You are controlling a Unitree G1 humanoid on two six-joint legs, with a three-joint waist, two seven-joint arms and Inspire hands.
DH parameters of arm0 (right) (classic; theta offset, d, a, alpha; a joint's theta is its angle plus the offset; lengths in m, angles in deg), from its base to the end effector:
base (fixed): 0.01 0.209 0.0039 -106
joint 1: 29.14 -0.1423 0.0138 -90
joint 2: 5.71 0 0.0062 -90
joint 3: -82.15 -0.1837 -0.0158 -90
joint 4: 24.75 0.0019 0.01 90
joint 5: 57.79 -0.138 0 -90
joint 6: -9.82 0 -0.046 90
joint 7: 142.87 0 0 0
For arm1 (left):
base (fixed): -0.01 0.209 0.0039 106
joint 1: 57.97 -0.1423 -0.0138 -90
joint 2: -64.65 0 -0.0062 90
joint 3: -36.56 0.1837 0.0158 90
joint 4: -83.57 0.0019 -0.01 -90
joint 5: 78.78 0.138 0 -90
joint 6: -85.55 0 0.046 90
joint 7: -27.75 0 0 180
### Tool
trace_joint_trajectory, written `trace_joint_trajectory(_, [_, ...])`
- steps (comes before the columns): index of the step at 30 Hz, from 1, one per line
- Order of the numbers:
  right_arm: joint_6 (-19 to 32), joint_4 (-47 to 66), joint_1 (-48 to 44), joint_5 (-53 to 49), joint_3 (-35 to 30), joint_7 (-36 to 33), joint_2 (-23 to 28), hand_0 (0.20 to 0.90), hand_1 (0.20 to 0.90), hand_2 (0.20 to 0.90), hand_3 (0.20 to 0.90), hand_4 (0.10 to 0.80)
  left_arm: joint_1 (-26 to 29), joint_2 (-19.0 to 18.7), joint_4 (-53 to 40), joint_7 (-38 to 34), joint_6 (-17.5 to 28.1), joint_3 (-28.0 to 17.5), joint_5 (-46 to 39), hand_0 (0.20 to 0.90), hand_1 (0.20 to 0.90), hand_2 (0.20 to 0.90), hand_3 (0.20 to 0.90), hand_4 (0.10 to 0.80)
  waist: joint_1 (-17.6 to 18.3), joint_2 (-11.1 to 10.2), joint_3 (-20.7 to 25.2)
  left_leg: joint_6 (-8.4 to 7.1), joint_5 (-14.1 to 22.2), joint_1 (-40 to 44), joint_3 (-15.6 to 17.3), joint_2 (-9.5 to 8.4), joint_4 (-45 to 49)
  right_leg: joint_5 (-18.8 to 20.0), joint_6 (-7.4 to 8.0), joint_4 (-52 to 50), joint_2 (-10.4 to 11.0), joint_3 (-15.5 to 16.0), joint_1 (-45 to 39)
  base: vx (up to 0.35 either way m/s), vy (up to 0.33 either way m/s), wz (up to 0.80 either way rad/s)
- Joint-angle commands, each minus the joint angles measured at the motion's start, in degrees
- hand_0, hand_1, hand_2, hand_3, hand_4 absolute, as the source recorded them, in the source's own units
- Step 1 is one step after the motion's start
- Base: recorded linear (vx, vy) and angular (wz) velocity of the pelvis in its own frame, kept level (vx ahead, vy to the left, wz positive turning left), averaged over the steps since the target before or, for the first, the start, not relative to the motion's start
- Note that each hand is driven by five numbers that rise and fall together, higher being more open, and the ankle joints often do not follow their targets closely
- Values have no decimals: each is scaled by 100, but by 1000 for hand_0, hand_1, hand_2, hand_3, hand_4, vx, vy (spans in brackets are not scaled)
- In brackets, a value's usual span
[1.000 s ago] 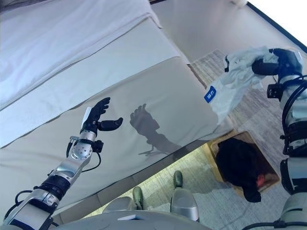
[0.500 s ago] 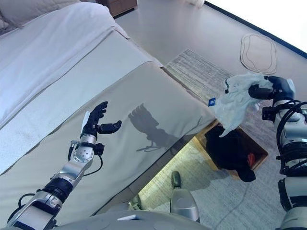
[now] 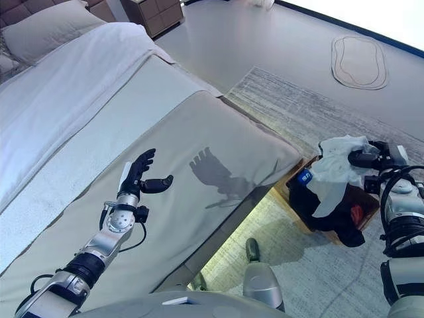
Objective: Pick up the clothes from the bed and place them into the basket
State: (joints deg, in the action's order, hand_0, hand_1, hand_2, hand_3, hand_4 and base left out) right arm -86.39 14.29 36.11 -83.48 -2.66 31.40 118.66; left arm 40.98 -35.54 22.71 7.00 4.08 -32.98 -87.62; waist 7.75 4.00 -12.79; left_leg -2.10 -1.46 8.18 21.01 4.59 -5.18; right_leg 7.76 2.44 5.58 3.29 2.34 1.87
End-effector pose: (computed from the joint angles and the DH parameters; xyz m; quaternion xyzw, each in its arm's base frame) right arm 0.2356 -0.3746 0.0913 -0.1787 0.2044 -0.2748 0.9224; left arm 0.2123 0.2076 -0.0075 0.2148 0.1044 0.0657 0.9688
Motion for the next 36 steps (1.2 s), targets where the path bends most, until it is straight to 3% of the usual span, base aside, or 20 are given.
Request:
trace_joint_trajectory(1, [670,-106,-592,30,-482,-219,199,300,300,300,200,100,328,-245,-22,-66,441,92,158,900,900,900,900,800,-108,-200,123,-157,504,97,-267,79,18,-314,291,-58,267,227,-53,-16,-31,3])
trace_joint_trajectory(10, [643,-622,-684,226,-567,-464,340,307,307,307,208,108,261,-206,-54,-70,577,155,54,900,900,900,900,800,-122,32,-5,-194,460,22,-303,58,18,-370,265,-58,278,203,-12,-4,-7,0])
trace_joint_trajectory(11, [651,-657,-679,186,-588,-473,352,472,472,472,400,300,252,-214,-69,-60,575,150,57,900,900,900,900,800,-127,41,-10,-196,460,21,-311,59,18,-374,262,-58,279,204,-16,0,0,0])
trace_joint_trajectory(12, [651,-681,-682,154,-603,-493,358,900,900,900,900,800,250,-224,-97,-59,551,158,50,900,900,900,900,800,-132,51,-13,-199,457,19,-319,61,18,-380,260,-58,279,209,-24,0,0,0])
trace_joint_trajectory(36, [562,-822,-548,423,-640,-431,342,900,900,900,900,800,197,-285,-121,-1,542,149,45,900,900,900,900,800,-197,10,81,-212,442,74,-389,83,18,-389,240,-58,276,255,-111,0,0,1])
